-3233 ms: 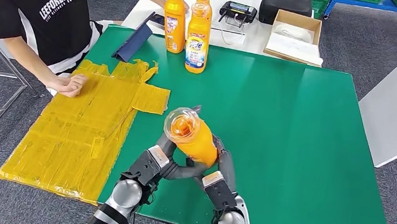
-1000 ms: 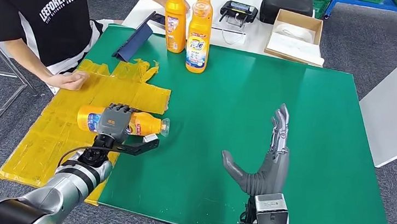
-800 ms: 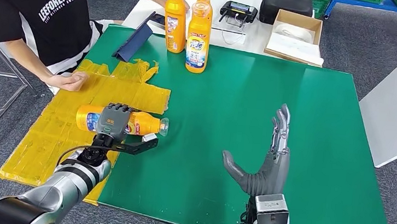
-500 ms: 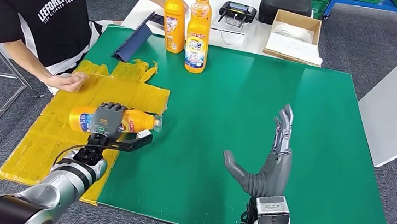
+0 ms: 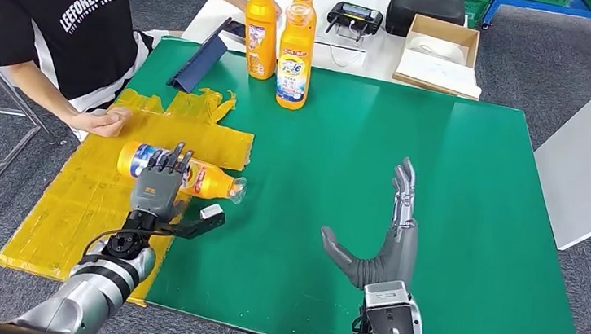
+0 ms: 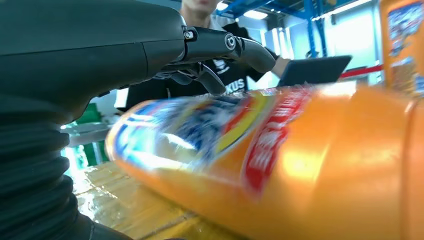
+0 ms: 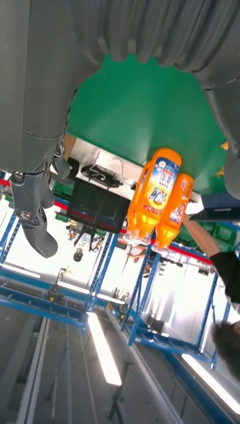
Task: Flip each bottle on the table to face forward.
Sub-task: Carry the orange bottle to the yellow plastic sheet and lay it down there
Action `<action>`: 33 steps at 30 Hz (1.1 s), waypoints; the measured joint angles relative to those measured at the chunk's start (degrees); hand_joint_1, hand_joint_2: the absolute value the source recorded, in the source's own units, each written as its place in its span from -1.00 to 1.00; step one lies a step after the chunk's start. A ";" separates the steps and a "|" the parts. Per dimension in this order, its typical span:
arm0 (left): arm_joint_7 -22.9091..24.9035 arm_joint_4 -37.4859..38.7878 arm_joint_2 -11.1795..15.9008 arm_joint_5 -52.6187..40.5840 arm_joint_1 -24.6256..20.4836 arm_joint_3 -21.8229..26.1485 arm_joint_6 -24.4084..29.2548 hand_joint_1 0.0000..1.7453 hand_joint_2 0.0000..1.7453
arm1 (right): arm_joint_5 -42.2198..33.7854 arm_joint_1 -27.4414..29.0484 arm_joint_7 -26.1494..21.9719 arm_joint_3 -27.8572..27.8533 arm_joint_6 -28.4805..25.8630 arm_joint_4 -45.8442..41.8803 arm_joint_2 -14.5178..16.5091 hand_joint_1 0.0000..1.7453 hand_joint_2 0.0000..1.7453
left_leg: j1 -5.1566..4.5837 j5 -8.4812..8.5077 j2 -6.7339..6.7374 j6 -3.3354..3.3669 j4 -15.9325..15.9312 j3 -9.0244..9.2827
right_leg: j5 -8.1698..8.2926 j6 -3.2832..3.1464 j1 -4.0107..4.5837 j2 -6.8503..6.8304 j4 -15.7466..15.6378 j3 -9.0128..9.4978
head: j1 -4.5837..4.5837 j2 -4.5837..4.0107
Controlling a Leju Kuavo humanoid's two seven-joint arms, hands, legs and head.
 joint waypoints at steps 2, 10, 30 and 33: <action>-1.72 -1.95 -0.48 0.28 1.24 0.88 -0.01 -1.00 1.00 | 0.15 0.29 0.06 -0.05 0.00 0.19 -0.13 -1.00 1.00 | -0.01 0.00 0.00 0.00 0.00 -0.01 | 0.00 0.00 0.00 0.00 0.00 -0.01 | 0.00 0.00; -12.69 -11.88 -3.56 4.13 7.03 4.24 -0.01 -1.00 1.00 | -0.02 1.53 0.07 -0.89 0.12 1.14 -0.55 -1.00 1.00 | 0.00 0.00 0.00 0.00 0.00 -0.02 | 0.00 0.00 0.00 0.00 -0.01 -0.04 | -0.01 0.00; -19.93 -38.89 -11.63 4.88 16.62 6.19 -0.03 -1.00 1.00 | -0.36 4.15 0.28 -4.55 0.88 1.59 -0.60 -1.00 1.00 | 0.00 -0.01 -0.03 0.00 0.00 -0.08 | 0.00 0.00 0.01 -0.01 -0.01 -0.05 | -0.01 0.00; -28.66 -39.22 -13.84 18.79 16.98 6.93 -2.33 -1.00 1.00 | -0.40 4.42 1.01 -5.11 1.05 1.60 -0.49 -1.00 1.00 | -0.03 -0.02 -0.08 0.01 0.00 -0.08 | 0.00 0.01 -0.02 -0.03 -0.02 -0.04 | 0.00 0.00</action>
